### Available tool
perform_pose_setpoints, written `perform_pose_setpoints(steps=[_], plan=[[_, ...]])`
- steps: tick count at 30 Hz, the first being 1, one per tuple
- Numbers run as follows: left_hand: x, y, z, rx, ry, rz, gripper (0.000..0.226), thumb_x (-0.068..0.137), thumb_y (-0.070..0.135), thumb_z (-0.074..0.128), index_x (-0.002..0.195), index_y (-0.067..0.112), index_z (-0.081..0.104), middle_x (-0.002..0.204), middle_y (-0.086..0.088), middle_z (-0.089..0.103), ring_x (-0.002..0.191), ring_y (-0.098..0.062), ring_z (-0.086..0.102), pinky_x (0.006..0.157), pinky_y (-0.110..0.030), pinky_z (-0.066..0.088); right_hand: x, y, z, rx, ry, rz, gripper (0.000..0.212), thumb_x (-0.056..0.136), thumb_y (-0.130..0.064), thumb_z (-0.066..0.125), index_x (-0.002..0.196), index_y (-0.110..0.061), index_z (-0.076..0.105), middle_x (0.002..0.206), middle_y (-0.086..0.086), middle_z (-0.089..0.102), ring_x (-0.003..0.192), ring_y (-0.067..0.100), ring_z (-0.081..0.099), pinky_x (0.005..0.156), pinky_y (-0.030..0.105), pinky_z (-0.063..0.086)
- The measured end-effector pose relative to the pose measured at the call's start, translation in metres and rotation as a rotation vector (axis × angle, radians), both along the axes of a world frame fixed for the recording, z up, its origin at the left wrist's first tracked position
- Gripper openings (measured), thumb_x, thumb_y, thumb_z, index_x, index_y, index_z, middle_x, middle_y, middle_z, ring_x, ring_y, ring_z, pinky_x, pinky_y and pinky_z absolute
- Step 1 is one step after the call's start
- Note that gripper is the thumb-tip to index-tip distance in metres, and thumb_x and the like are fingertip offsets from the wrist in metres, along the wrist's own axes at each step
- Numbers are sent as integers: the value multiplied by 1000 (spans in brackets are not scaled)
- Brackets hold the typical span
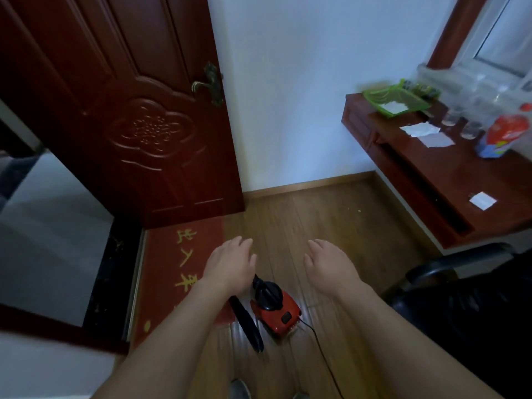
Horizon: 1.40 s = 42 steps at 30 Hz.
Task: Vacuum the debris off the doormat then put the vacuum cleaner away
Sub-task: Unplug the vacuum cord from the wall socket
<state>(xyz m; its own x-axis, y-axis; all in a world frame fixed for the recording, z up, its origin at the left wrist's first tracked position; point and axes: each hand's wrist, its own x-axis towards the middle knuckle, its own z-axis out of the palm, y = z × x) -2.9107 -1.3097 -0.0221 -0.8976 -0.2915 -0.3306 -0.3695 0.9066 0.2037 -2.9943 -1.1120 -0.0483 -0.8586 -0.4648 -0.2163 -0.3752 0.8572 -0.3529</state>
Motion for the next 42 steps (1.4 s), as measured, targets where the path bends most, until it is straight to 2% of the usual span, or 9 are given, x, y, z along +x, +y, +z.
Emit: perform_pose_setpoints(steps=[4,8,12,16,22,28,35,39,42], plan=[[4,4,6,-24,11,-12,53,109,39,33,158,20,33,163,-4,34,150,-24,31,124,-41,24,2,8,9,3,21,22,33,104,-30,37,116,-13,62,114,1,61,112,21,57,101,38,45],[4,4,12,-29,35,-35,50,109,38,31,155,20,38,159,-4,40,148,-23,34,123,-42,24,4,12,17,17,54,-12,28,103,-30,36,100,-14,60,104,2,61,105,23,58,91,37,43],[-1,0,15,-21,61,-96,48,109,37,30,152,19,42,155,-4,44,145,-24,37,120,-40,26,11,14,26,18,81,-50,39,104,-33,37,124,-12,64,125,5,64,119,22,57,105,40,43],[-8,-13,13,12,92,-163,49,108,37,32,154,20,39,157,-3,43,146,-23,37,120,-42,28,24,15,35,17,103,-172,40,105,-33,39,135,-15,59,135,4,61,125,19,55,108,36,42],[-1,-40,16,56,75,-260,51,108,37,33,156,21,38,158,-3,43,144,-24,40,121,-46,29,60,9,45,3,46,-381,40,105,-35,38,127,-12,62,131,7,61,121,24,57,105,40,45],[17,-51,21,64,111,-405,49,108,37,34,154,21,40,156,-3,45,144,-23,41,121,-44,31,115,-7,52,-5,82,-534,45,106,-36,37,142,-14,54,145,4,55,133,21,50,113,38,39],[29,-24,12,74,87,-625,51,108,40,34,156,22,37,160,-5,40,148,-24,35,123,-48,28,181,15,49,8,75,-729,38,105,-37,39,129,-18,63,130,1,63,118,18,58,104,38,47],[41,9,14,66,124,-754,52,108,42,32,156,21,37,160,-6,40,147,-24,37,122,-49,29,219,41,52,36,109,-810,39,106,-37,38,129,-18,63,127,-2,64,116,17,58,104,37,47],[56,43,17,64,146,-832,52,108,44,33,155,23,38,159,-5,41,148,-24,37,122,-48,29,248,67,55,31,107,-865,36,106,-36,38,122,-18,64,118,-2,64,109,17,59,100,37,49]])
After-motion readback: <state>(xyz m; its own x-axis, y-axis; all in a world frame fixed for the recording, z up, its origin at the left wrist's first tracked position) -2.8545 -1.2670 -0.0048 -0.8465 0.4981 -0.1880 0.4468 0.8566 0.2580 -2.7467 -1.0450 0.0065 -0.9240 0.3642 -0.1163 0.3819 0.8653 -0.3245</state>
